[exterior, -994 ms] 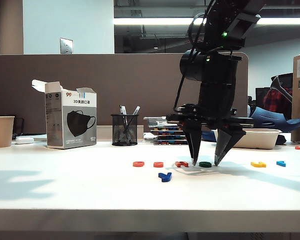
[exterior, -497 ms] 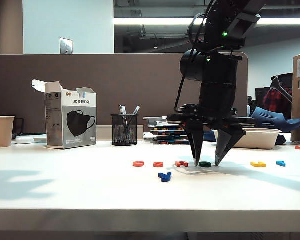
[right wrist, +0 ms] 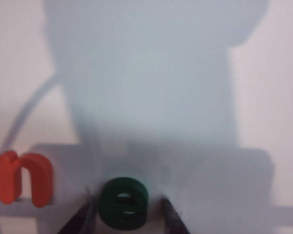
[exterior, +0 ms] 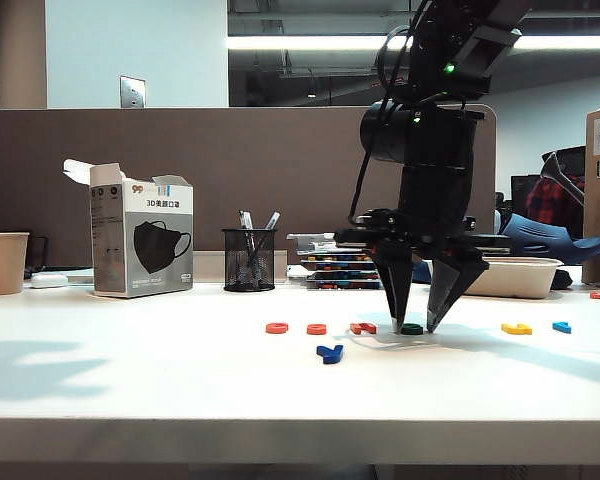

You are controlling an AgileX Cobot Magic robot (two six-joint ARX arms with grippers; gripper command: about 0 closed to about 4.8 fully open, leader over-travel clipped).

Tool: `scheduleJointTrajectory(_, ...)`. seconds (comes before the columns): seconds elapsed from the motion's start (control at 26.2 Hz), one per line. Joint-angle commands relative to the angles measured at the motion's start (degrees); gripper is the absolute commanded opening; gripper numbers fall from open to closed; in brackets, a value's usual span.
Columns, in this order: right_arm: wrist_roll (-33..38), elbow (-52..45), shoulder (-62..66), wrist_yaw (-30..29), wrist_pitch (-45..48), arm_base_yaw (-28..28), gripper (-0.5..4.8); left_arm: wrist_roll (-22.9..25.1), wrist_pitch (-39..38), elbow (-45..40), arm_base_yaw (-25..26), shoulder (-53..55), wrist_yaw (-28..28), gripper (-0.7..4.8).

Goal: Select the appropriate letters from the row of letter magnets placed on the table to arrange into the word "yes".

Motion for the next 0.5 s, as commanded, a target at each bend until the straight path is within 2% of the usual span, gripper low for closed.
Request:
scheduleJointTrajectory(0.04, 0.0, 0.1, 0.2, -0.3, -0.3, 0.0, 1.65, 0.2, 0.4, 0.2, 0.0, -0.1, -0.1, -0.05)
scheduleJointTrajectory(0.23, -0.5, 0.1, 0.2, -0.3, -0.3, 0.0, 1.43, 0.2, 0.4, 0.2, 0.0, -0.1, -0.1, -0.05)
scheduleJointTrajectory(0.5, -0.9, 0.1, 0.2, -0.2, -0.3, 0.0, 1.42, 0.2, 0.4, 0.2, 0.0, -0.1, -0.1, -0.05)
